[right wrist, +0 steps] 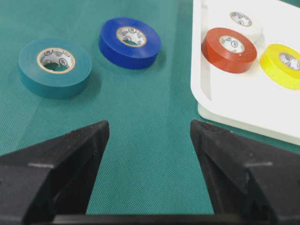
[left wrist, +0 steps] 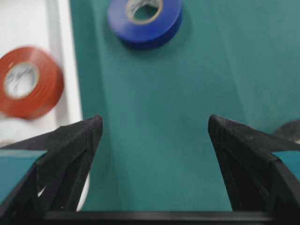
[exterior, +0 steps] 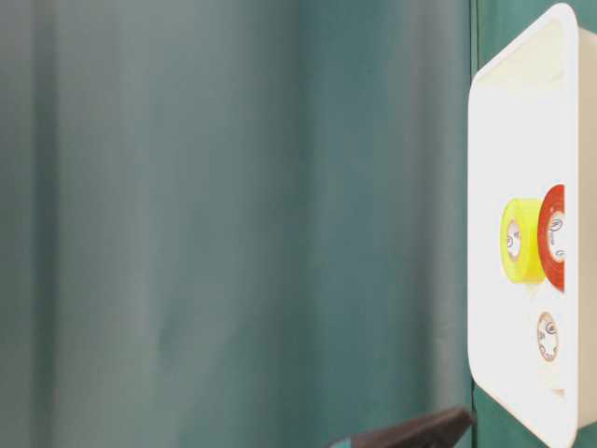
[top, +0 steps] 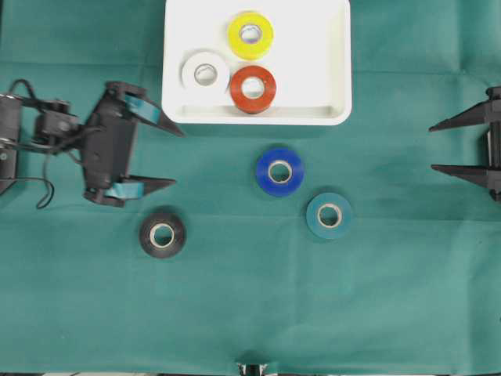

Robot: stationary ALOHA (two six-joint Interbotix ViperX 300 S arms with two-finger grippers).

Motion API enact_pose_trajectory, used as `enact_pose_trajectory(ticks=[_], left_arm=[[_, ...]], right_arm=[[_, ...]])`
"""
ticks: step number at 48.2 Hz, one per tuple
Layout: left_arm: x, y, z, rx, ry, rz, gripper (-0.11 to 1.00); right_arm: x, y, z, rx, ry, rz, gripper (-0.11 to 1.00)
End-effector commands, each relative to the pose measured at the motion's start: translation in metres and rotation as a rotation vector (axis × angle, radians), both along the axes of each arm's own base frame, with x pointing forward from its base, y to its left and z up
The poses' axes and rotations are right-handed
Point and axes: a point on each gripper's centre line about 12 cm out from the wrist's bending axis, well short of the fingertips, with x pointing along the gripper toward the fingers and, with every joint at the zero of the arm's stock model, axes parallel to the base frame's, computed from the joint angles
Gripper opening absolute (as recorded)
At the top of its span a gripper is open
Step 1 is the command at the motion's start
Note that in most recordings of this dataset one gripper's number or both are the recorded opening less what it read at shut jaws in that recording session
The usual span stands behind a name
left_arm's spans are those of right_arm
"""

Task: Put the tape into the white case with the left arm.
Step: 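Move the open left gripper over the teal tape roll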

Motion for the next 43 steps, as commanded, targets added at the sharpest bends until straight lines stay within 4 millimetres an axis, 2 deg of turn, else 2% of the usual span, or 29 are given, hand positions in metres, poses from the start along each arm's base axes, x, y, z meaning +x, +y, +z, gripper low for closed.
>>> enact_pose_trajectory(ticks=[1,27,43], left_arm=[[0.017,-0.005,0.01,-0.003,-0.034,-0.013,0.98],[0.08,-0.02,0.001,-0.002,-0.015,-0.037,0.98],[0.119,-0.041,-0.003,0.0,-0.023,-0.081,0.98]], right_arm=[[0.002,0.0,0.003,0.0,-0.009,0.001,0.97],[0.002,0.0,0.003,0.0,-0.009,0.0,0.97],[0.002,0.0,0.003,0.002,-0.007,0.001,0.97]])
